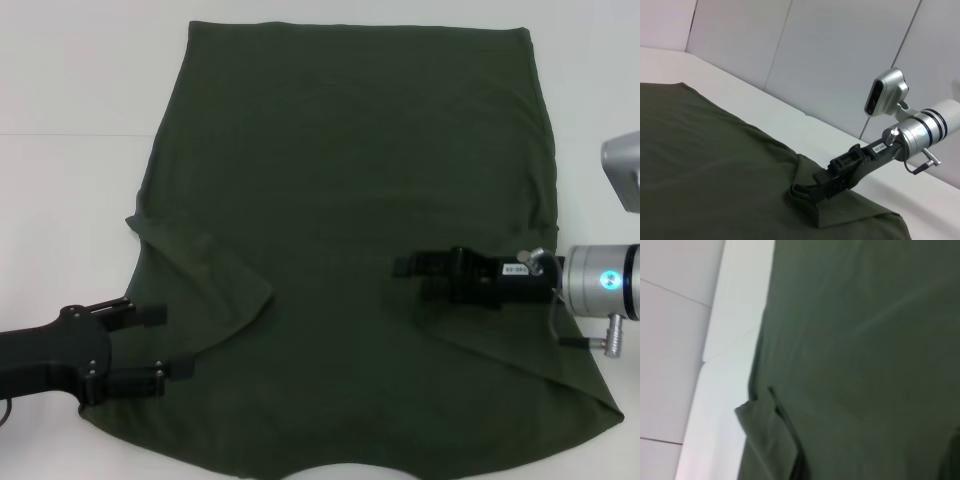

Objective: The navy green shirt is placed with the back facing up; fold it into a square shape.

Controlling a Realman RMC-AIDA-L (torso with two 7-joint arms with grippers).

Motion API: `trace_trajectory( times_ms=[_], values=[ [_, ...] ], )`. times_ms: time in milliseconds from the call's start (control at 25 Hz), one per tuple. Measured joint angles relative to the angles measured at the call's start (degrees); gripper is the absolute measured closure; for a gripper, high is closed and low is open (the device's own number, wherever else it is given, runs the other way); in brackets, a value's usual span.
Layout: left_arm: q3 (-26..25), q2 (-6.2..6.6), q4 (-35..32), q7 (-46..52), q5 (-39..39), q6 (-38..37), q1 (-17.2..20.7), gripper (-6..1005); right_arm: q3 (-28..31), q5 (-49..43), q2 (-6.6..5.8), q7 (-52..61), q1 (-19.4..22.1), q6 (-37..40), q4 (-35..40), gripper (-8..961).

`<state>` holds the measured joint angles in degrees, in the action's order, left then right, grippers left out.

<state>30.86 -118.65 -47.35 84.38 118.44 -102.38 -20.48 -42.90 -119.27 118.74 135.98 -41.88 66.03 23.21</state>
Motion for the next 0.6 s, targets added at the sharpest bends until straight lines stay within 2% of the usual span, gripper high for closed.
trace_trajectory(
  times_ms=[160, 280, 440, 600],
  values=[
    [0.0, -0.02, 0.0, 0.0, 0.1, 0.0, 0.0, 95, 0.4, 2.3, 0.38, -2.2, -0.3, 0.8, 0.5, 263],
    [0.0, -0.05, 0.1, 0.0, 0.0, 0.1, 0.0, 95, 0.8, 6.0, -0.24, -5.2, 1.5, 2.3, 0.5, 263],
    [-0.6, -0.17, 0.1, 0.1, -0.1, 0.1, 0.1, 95, 2.9, 12.0, -2.26, -9.2, 6.6, 6.7, 0.7, 263],
    [-0.7, -0.38, 0.1, 1.2, -0.2, 0.1, -0.1, 95, 7.1, 14.7, -5.19, -9.2, 13.0, 10.8, 1.0, 261]
  ],
)
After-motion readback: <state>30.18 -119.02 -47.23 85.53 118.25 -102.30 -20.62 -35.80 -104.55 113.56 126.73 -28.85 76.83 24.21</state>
